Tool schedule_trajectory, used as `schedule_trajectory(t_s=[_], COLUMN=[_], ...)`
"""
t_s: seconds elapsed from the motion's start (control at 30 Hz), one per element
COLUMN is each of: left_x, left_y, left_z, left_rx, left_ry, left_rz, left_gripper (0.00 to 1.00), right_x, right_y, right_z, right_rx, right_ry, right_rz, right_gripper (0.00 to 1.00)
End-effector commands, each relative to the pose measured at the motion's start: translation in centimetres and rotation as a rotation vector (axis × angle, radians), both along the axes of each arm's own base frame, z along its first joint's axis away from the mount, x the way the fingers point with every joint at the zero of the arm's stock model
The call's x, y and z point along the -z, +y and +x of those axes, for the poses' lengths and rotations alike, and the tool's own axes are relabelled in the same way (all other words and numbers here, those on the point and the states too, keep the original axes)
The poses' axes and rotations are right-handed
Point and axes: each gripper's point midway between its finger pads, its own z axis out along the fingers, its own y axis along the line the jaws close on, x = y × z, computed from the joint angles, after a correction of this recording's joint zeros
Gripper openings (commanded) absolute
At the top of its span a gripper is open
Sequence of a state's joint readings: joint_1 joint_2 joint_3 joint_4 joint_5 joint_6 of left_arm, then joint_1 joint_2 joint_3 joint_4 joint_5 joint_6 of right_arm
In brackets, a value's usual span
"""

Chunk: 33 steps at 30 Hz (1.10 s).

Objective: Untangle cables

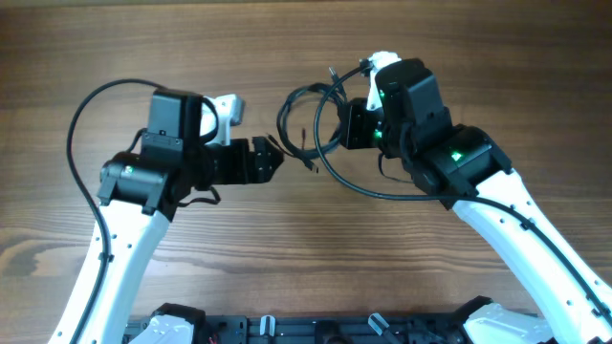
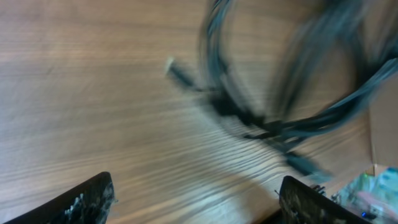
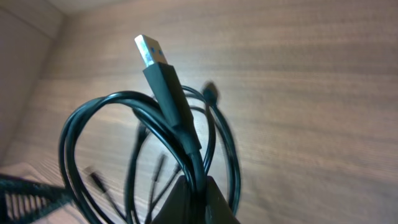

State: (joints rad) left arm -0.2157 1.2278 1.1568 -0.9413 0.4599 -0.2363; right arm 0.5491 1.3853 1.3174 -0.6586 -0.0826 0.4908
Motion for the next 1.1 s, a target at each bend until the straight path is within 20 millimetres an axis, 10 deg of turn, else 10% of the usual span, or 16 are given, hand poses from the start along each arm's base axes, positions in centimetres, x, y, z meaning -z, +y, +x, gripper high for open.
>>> schedule_trajectory(t_s=[0.0,0.43,0.63,0.7,0.73,1.07], left_x=[-1.9,-3.6,-3.6,-3.4,-3.0,0.9], left_y=[-2.7,-3.7,-6.4,-6.2,-5.7,2.0], left_z=[0.8,2.5,0.8,1.0,1.3,1.3], left_rx=[0.095,0.098,0.175,0.161,0.137,-0.119], left_ry=[-0.116,-0.218,-0.207,-0.216,-0.219,-0.124], left_rz=[-0.038,-0.074,-0.089,-0.055,-0.022,0.349], left_gripper=[0.84,0.81,0.61,0.08,0.04,0.04], right_x=[-0.8,-5.7,-6.7,-7.1,-7.2,-2.6], right_y=[-0.7,1.0,1.2,1.3,1.2,-11.3], right_z=[-0.5,-4.6,-4.6,-4.4,-4.2,-2.2], right_rx=[-0.003,-0.215,-0.219,-0.204,-0.195,0.436], right_ry=[-0.015,-0.1,-0.13,-0.132,-0.139,-0.085], right_rz=[-0.018,0.115,0.139,0.162,0.159,-0.272], right_gripper=[0.04,0.05,0.04,0.04,0.05,0.05])
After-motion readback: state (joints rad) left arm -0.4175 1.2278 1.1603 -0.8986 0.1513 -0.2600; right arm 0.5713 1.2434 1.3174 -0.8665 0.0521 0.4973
